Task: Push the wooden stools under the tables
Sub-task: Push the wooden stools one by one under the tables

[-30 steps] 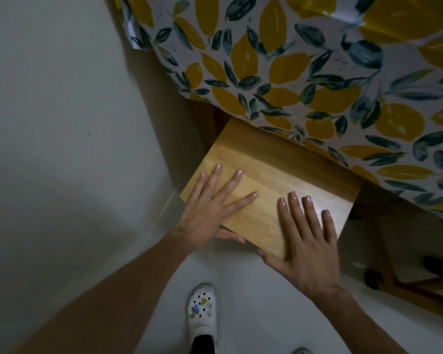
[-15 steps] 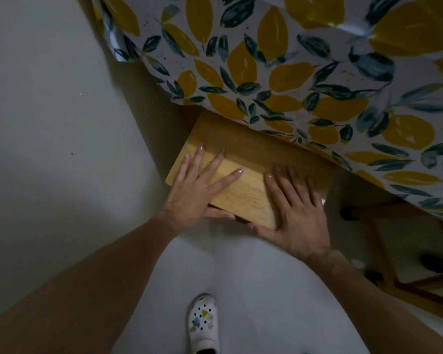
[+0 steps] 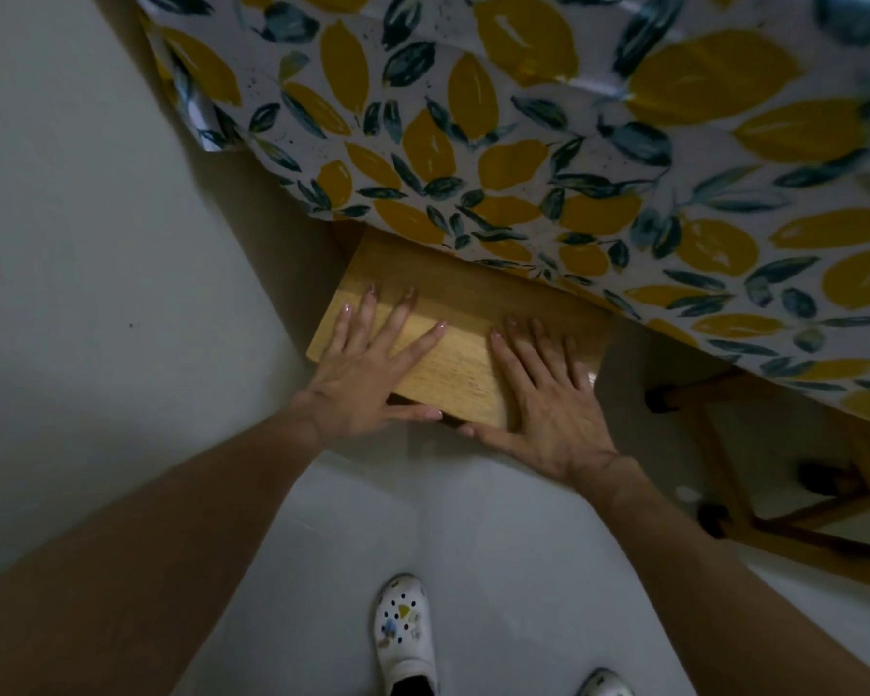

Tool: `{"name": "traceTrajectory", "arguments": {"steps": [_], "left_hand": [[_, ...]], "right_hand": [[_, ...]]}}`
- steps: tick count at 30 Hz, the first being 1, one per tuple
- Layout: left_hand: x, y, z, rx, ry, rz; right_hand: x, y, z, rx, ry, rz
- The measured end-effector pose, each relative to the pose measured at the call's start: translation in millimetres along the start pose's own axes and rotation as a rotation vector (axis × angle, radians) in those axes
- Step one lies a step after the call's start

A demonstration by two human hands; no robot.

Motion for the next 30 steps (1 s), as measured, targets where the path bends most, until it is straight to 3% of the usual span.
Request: {"name": "traceTrajectory", "arguments": {"steps": [5, 12, 16, 23, 30], "left_hand": [[-7, -38, -15, -0.139, -0.054, -0.324], [-10, -212, -10, 0.239, -0.13, -0.434], [3, -323, 12, 0.341, -0.122, -0.38], [14, -480, 66, 0.494, -0.129, -0.192], [10, -514, 114, 0.504, -0.076, -0.097]], "right_hand": [[-31, -20, -54, 0.158, -0.17, 0.139], [-43, -140, -213, 0.549, -0.316, 0.091], [-45, -212, -291, 0.675, -0.352, 0.01], [-56, -315, -347, 0.679, -0.397, -0.036], [-49, -347, -336, 0.588, -0.339, -0.036]]}}
Point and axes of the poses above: each hand's wrist, its own z-axis towards the middle knuckle, its own x-axis out of the palm, y = z × x, the point moved 3 cm from there along z, towards the middle knuckle, and after that the axes turned 9 degrees about -y, right-handed, at the moved point
